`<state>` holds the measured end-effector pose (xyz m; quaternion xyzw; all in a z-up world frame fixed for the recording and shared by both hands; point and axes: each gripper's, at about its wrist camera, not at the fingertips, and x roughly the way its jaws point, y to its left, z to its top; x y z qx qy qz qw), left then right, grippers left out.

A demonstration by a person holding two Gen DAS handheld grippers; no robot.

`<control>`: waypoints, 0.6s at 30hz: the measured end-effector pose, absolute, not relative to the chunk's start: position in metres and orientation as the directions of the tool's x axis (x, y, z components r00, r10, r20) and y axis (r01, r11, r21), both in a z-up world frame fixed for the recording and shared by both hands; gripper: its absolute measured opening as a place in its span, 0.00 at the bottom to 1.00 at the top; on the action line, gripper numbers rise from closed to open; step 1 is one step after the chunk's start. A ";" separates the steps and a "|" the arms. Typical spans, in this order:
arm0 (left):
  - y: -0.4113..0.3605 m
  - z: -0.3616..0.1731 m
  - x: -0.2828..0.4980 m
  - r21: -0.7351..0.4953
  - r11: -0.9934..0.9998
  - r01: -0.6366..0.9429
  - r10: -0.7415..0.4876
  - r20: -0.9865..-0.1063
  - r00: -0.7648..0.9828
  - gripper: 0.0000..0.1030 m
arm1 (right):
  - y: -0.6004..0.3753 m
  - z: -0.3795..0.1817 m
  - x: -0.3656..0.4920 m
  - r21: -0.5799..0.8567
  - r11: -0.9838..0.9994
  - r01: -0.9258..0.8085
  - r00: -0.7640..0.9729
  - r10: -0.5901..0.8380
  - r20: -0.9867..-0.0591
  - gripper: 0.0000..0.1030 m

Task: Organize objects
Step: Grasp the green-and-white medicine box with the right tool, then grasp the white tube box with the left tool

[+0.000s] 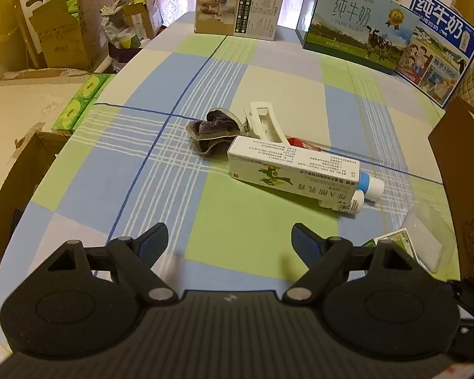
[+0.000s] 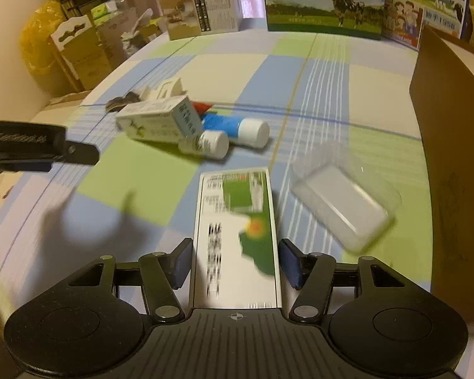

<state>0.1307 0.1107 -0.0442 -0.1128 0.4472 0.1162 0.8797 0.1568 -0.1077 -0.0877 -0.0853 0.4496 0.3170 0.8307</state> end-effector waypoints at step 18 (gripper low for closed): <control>0.092 -0.028 0.170 -0.190 0.923 -0.334 0.053 -0.797 0.602 0.87 | -0.141 -0.042 0.161 0.158 0.816 -0.556 0.579 0.517 -0.630 0.50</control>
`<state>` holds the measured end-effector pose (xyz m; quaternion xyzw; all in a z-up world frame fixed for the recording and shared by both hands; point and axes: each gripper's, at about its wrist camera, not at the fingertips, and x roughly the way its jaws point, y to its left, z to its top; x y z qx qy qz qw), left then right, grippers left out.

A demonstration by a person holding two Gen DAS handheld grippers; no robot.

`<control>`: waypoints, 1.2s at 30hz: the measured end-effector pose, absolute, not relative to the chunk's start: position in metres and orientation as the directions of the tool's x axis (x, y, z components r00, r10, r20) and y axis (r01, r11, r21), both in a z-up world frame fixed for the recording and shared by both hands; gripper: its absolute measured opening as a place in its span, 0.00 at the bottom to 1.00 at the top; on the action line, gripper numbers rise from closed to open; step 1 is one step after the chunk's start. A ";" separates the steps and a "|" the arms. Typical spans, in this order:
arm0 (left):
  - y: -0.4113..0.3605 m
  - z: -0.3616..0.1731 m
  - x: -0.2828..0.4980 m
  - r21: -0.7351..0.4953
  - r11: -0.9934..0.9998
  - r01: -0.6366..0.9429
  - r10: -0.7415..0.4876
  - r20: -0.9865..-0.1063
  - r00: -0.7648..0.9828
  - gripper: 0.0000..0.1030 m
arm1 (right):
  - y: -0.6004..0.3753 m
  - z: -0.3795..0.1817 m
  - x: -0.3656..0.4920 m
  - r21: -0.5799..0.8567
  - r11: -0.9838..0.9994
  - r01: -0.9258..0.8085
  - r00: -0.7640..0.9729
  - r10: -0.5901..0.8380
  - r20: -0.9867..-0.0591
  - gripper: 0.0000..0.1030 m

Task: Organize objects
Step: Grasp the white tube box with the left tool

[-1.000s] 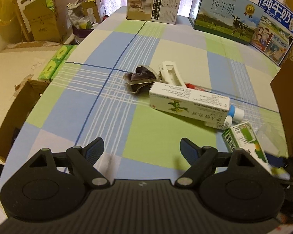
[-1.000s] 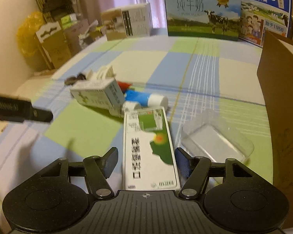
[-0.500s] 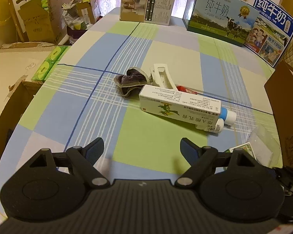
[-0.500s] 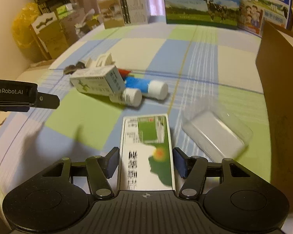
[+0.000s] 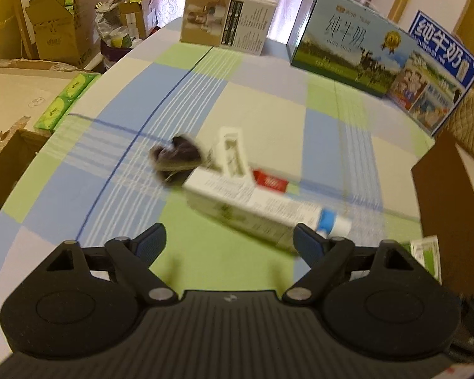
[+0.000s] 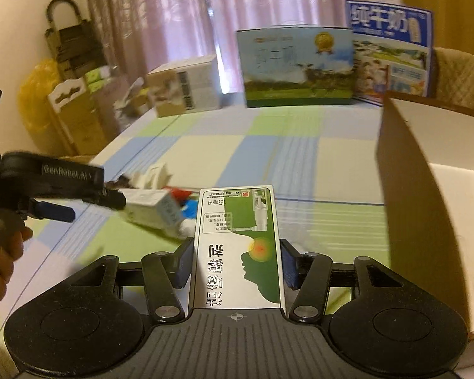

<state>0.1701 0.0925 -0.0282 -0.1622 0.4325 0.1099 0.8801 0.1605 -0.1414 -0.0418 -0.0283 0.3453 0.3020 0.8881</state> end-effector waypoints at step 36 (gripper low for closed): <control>0.093 -0.076 0.212 0.023 0.942 -0.335 0.182 -0.873 0.451 0.63 | -0.151 -0.052 0.177 0.189 0.829 -0.526 0.555 0.503 -0.663 0.50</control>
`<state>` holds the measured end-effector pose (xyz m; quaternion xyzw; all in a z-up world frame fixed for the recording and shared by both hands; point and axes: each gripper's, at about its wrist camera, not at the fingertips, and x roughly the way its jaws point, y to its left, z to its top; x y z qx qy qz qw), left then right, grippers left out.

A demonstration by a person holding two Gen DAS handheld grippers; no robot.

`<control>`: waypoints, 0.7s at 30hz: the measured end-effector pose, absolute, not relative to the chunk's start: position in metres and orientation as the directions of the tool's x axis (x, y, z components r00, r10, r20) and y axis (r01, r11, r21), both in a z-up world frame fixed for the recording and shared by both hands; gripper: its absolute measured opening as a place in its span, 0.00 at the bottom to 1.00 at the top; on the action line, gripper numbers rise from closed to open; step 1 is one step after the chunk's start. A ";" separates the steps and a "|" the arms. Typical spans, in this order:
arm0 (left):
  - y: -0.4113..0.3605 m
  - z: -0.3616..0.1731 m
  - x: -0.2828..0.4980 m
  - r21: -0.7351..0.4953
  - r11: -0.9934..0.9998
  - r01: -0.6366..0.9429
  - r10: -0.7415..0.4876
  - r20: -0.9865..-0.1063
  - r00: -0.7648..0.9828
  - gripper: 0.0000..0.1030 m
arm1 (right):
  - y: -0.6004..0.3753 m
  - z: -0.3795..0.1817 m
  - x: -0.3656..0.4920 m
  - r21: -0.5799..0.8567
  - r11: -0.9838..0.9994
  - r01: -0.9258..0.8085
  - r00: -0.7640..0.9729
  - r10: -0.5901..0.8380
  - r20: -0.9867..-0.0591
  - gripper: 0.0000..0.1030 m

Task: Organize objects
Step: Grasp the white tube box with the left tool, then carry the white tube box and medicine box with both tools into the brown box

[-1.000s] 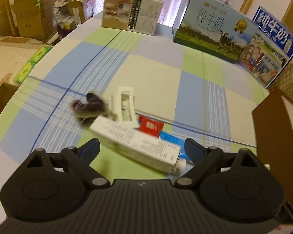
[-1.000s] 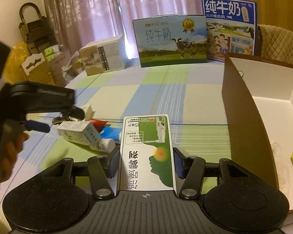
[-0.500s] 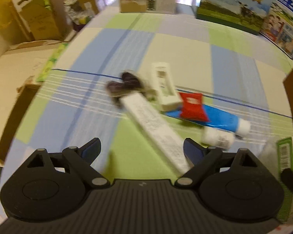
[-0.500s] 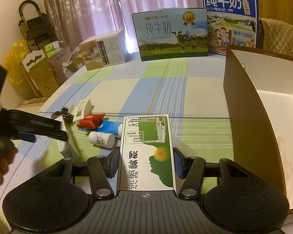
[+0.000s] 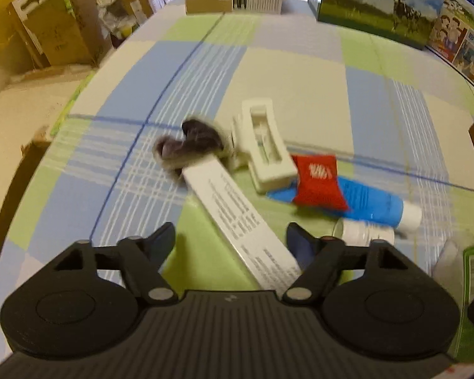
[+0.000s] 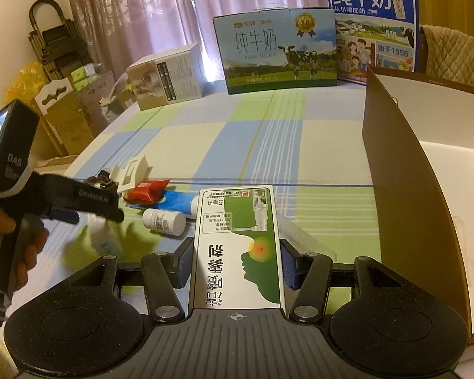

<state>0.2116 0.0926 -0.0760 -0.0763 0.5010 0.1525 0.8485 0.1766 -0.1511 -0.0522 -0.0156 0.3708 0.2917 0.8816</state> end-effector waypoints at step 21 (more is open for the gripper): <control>0.099 -0.074 0.190 0.090 0.972 -0.215 0.188 -0.849 0.494 0.22 | -0.150 -0.056 0.176 0.191 0.818 -0.542 0.540 0.513 -0.668 0.50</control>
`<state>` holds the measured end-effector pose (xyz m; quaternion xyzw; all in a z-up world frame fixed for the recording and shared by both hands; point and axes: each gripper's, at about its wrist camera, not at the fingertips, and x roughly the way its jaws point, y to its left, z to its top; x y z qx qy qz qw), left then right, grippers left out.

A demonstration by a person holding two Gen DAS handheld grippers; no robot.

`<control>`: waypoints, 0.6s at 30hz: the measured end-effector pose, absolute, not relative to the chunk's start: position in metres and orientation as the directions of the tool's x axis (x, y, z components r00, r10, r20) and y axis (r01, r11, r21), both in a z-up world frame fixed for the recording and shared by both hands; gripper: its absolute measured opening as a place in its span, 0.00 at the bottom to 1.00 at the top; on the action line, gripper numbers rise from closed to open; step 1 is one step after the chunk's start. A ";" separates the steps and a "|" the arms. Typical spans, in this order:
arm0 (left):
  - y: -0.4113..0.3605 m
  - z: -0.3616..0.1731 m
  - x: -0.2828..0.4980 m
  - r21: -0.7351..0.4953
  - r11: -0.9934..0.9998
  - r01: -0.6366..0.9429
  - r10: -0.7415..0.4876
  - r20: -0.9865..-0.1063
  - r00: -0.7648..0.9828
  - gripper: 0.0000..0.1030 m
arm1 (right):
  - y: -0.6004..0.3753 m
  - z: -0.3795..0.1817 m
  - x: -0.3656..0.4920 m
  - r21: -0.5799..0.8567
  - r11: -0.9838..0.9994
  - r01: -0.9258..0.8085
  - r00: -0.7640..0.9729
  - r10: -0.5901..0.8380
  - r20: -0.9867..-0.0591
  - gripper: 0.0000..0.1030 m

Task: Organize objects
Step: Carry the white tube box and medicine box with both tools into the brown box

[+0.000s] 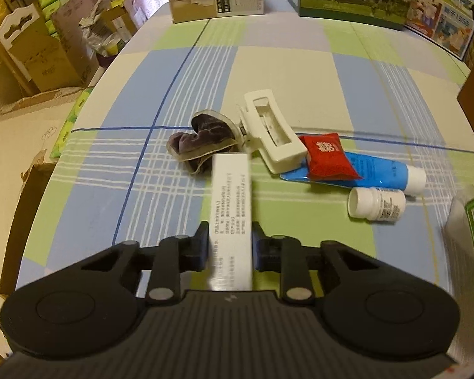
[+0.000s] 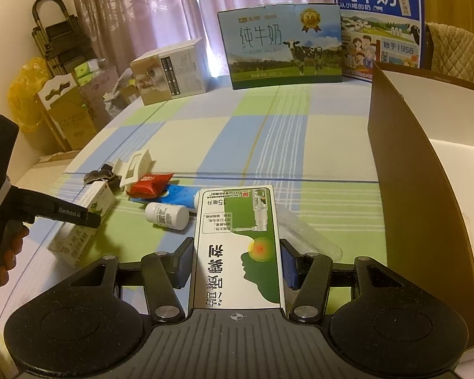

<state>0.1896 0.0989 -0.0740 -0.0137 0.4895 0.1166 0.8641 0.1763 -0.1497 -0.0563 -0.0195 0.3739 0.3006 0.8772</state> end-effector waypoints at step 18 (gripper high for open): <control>0.079 -0.020 0.155 0.098 0.981 -0.169 0.182 -0.770 0.611 0.22 | -0.154 -0.037 0.164 0.196 0.814 -0.546 0.571 0.534 -0.623 0.50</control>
